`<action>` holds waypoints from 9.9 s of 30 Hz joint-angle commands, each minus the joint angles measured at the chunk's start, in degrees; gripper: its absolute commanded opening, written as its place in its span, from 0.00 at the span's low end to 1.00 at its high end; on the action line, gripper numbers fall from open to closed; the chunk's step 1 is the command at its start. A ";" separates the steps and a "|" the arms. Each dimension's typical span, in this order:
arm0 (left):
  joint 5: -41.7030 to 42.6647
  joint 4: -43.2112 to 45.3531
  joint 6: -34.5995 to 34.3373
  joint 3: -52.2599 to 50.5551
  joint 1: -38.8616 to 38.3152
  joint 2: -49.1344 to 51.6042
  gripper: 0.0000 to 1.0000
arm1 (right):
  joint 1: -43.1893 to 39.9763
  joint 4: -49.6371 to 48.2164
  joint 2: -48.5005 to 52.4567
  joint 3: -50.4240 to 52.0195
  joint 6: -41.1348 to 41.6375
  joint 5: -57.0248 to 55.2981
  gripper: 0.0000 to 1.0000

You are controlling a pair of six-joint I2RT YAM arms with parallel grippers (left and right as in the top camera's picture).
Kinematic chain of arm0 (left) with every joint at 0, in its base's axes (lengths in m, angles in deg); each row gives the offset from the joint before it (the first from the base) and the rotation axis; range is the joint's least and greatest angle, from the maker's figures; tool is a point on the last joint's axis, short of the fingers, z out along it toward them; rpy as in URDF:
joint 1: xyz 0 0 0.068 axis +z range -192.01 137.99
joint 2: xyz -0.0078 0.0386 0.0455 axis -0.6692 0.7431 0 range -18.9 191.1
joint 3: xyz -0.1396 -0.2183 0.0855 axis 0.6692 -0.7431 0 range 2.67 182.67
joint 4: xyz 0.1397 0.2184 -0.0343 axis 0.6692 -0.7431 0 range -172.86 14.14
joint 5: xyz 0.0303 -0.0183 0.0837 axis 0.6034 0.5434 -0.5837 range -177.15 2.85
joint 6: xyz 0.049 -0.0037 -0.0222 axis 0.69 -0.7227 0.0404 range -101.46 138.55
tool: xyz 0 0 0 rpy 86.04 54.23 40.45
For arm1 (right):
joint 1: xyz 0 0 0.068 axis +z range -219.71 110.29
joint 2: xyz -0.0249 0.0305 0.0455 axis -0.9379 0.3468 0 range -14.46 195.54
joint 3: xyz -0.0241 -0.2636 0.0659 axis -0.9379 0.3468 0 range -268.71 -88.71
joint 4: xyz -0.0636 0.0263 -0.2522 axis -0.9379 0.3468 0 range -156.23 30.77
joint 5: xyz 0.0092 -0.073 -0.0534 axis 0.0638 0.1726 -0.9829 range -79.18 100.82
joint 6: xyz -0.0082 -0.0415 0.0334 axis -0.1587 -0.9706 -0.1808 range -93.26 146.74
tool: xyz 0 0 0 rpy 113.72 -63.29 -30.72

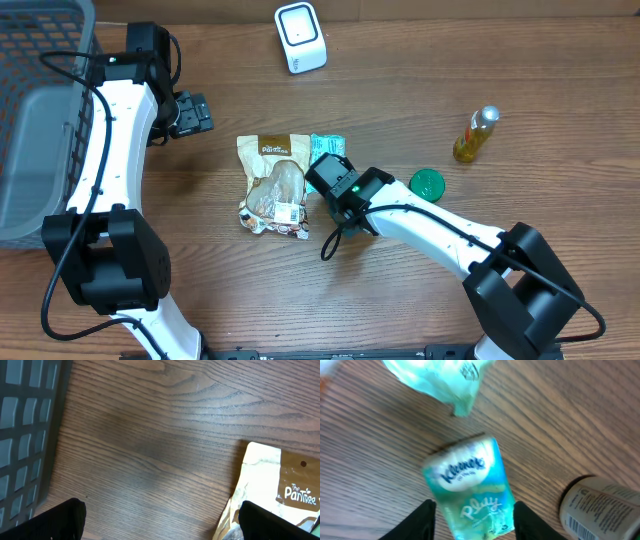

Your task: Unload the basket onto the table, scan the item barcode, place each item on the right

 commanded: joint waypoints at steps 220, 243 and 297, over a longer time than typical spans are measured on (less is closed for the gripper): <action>-0.74 0.09 0.22 0.92 -0.74 -0.90 1.00 | -18.34 4.61 -0.96 0.55 7.56 34.18 0.47; -0.72 0.07 0.22 0.92 -0.74 -0.90 1.00 | -18.27 -5.16 -2.19 5.81 4.52 38.64 0.04; -0.74 0.07 0.22 0.92 -0.81 -0.90 1.00 | 20.63 2.80 7.76 -0.26 8.04 -35.71 0.04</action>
